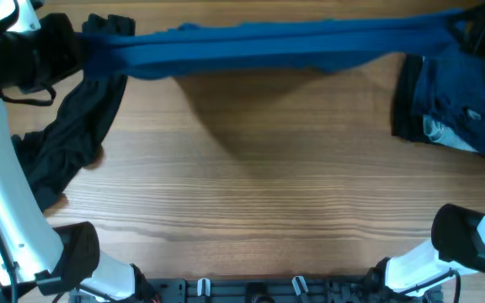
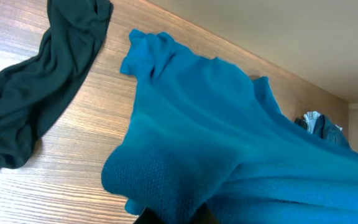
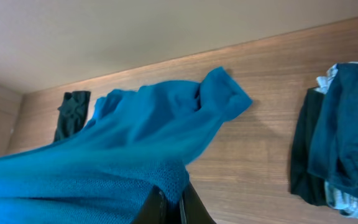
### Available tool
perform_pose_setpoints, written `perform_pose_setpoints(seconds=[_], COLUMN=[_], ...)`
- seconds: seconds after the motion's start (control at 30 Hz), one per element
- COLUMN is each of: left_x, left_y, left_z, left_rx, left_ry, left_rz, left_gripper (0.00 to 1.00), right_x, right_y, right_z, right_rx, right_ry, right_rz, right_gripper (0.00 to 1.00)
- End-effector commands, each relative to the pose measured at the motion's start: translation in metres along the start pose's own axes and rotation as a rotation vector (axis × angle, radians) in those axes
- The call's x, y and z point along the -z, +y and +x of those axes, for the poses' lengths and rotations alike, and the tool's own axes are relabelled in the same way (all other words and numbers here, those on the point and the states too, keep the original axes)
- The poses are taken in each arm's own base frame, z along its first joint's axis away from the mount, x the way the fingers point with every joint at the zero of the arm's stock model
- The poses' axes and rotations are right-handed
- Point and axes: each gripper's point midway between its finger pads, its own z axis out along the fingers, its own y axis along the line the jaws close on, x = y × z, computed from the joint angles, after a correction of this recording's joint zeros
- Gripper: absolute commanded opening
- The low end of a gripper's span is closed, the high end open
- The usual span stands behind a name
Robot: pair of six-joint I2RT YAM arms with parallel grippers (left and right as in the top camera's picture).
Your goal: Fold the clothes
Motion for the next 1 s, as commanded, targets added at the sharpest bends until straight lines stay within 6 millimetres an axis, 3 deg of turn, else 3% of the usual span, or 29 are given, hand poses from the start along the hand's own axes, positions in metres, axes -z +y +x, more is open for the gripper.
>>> perform_pose_setpoints(seconds=[0.0, 0.1, 0.23, 0.47, 0.77, 0.9, 0.97], left_x=[0.017, 0.019, 0.001, -0.025, -0.062, -0.069, -0.069], left_y=[0.04, 0.041, 0.052, 0.065, 0.084, 0.089, 0.088], left_z=[-0.005, 0.002, 0.025, 0.098, 0.188, 0.207, 0.208], left_rx=[0.005, -0.001, 0.017, 0.058, 0.101, 0.13, 0.132], left_ry=[-0.067, -0.056, 0.047, 0.273, 0.594, 0.668, 0.671], left_rz=[-0.173, -0.176, -0.198, -0.212, -0.242, -0.24, -0.237], left_gripper=[0.04, 0.04, 0.04, 0.04, 0.04, 0.04, 0.12], right_x=[0.017, 0.014, 0.001, -0.004, -0.025, -0.032, -0.034], right_y=[-0.049, -0.051, -0.058, -0.065, -0.077, -0.082, -0.082], right_z=[-0.001, 0.01, 0.04, 0.121, 0.207, 0.237, 0.242], right_rx=[-0.01, -0.017, -0.019, -0.073, -0.185, -0.23, -0.237], right_ry=[-0.03, 0.006, 0.113, 0.301, 0.538, 0.63, 0.646], right_rz=[0.235, 0.233, 0.226, 0.25, 0.24, 0.241, 0.239], right_gripper=[0.04, 0.04, 0.04, 0.04, 0.05, 0.05, 0.11])
